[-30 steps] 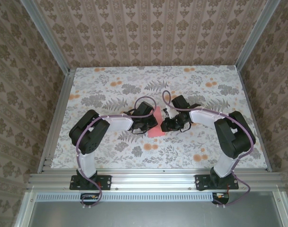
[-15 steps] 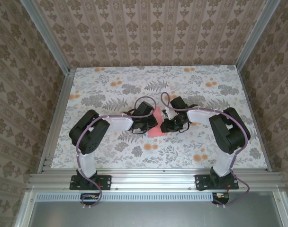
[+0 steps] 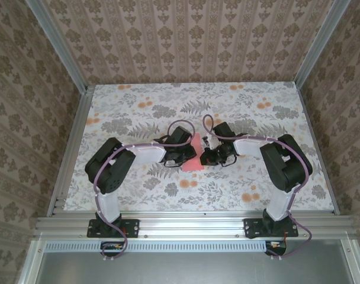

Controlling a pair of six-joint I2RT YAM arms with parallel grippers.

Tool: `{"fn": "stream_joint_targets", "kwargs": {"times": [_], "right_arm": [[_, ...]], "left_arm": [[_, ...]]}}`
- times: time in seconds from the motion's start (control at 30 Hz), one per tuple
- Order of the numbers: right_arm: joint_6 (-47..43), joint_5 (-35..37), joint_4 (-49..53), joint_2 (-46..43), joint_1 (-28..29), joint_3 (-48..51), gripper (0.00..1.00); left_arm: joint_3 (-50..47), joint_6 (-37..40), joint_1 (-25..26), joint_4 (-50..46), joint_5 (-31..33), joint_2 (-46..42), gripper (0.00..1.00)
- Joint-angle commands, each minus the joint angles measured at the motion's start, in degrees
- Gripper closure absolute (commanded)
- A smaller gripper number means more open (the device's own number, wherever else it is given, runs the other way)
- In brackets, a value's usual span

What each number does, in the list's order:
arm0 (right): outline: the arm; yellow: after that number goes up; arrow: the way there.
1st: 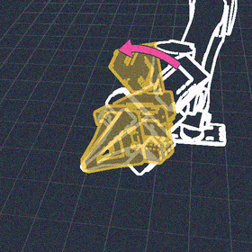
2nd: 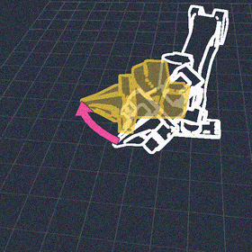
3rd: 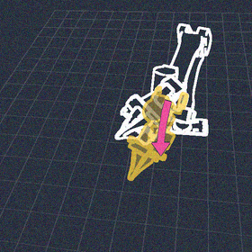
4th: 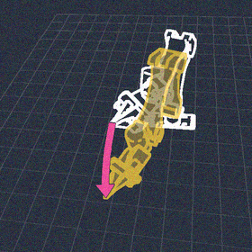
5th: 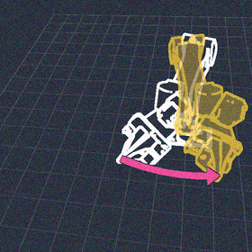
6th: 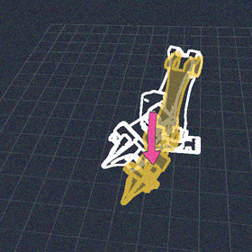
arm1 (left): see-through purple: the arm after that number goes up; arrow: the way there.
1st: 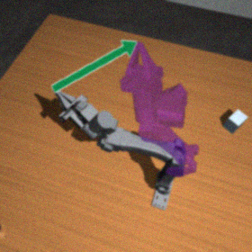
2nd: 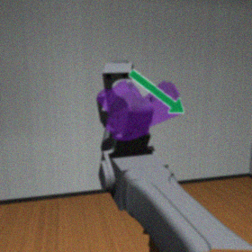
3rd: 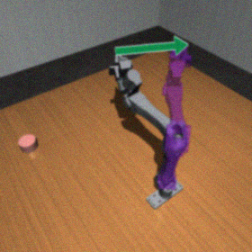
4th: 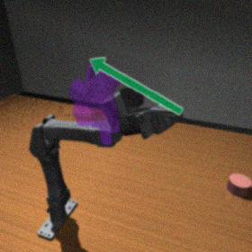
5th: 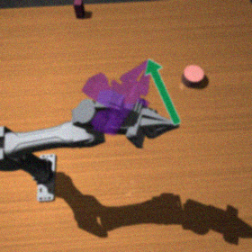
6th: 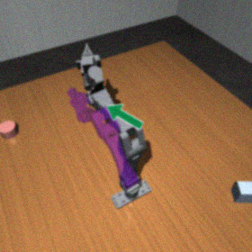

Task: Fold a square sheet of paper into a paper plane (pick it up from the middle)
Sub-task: Fold the triangle a second time at the center of the table.

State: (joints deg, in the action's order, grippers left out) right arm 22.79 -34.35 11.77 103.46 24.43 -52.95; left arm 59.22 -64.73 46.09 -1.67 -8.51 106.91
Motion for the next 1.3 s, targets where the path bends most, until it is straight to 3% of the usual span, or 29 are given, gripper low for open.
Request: {"fn": "stream_joint_targets", "kwargs": {"times": [0.0, 0.23, 0.47, 0.7, 0.77, 0.97, 1.27], "right_arm": [[9.95, -3.56, -9.00, -1.92, 0.27, 3.21, 0.99], [21.48, -2.31, -20.86, -3.55, 1.15, 8.47, 0.99], [23.55, -1.35, -22.98, -2.21, 1.50, 9.35, 0.97], [20.19, 0.34, -18.11, -2.18, 1.50, 8.16, 0.92], [18.07, 2.37, -14.91, -2.83, 1.50, 7.22, 0.83], [8.89, 8.02, -4.64, -6.82, 1.42, 4.20, 0.72], [9.14, -4.04, -10.01, -5.76, 3.16, 4.65, 0.89]], "left_arm": [[0.67, 2.19, 0.12, -2.90, 1.12, -2.82, 0.80], [-0.24, 3.12, 0.21, -2.09, 0.46, -4.08, 0.77], [-1.37, 2.94, 0.15, 0.28, -0.30, -2.49, 0.76], [-1.00, 1.48, 0.14, 1.27, -0.25, 0.81, 0.78], [-0.86, 1.23, 0.15, 0.69, 0.00, 1.26, 0.78], [-0.60, 1.10, 0.13, -0.40, 0.37, 1.81, 0.79], [-0.51, 0.77, 0.06, -0.04, 0.60, 1.22, 0.79]]}}
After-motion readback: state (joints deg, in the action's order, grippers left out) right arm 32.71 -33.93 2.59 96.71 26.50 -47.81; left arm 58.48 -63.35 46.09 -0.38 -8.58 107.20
